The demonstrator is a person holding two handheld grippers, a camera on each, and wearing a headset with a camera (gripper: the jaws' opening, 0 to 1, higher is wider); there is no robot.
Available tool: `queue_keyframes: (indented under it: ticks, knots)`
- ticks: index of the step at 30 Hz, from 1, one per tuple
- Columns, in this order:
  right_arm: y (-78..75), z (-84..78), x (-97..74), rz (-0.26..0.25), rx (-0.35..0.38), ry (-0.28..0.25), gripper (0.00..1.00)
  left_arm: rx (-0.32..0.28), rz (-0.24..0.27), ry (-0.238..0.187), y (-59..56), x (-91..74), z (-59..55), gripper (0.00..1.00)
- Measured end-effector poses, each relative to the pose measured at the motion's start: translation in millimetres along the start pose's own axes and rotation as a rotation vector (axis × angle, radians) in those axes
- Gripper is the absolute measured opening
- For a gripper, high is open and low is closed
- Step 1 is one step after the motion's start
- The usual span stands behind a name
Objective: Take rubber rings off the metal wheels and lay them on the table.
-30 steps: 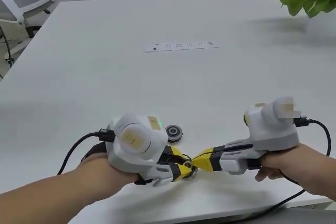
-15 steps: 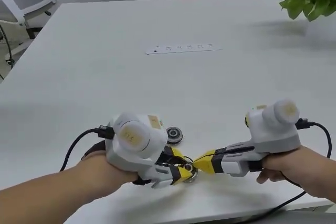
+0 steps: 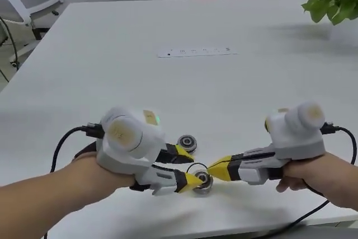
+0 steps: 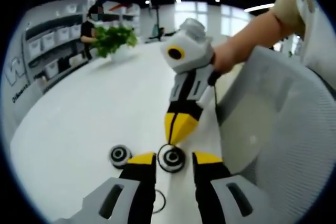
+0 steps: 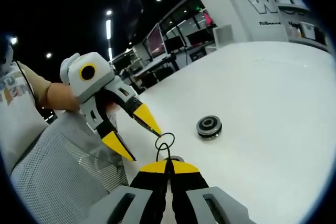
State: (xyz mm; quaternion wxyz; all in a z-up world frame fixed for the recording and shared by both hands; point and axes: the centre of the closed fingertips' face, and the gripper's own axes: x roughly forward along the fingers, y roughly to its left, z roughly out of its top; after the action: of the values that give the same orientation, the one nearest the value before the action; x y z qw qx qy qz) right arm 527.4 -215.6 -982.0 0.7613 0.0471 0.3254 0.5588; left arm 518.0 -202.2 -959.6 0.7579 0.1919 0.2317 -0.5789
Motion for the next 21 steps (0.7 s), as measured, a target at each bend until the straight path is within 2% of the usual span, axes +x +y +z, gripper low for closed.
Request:
queue_keyframes:
  ticks: [3, 11, 13, 21]
  knots:
    - [2.6, 3.7, -0.4, 0.003, 0.0, -0.006, 0.0, 0.012, 0.015, -0.007, 1.9, -7.8, 1.0, 0.33]
    - [13.9, 16.7, 4.1, 0.022, -0.021, -0.004, 0.0, -0.017, 0.048, -0.039, 8.1, -30.7, 0.6, 0.4]
    - [12.4, 17.8, 5.6, 0.027, -0.028, -0.001, 0.0, -0.025, 0.056, -0.044, 10.0, -34.8, 0.0, 0.41]
    - [16.3, 28.9, 19.9, 0.049, -0.05, 0.015, 0.0, -0.06, 0.103, -0.063, 18.9, -55.0, -7.6, 0.5]
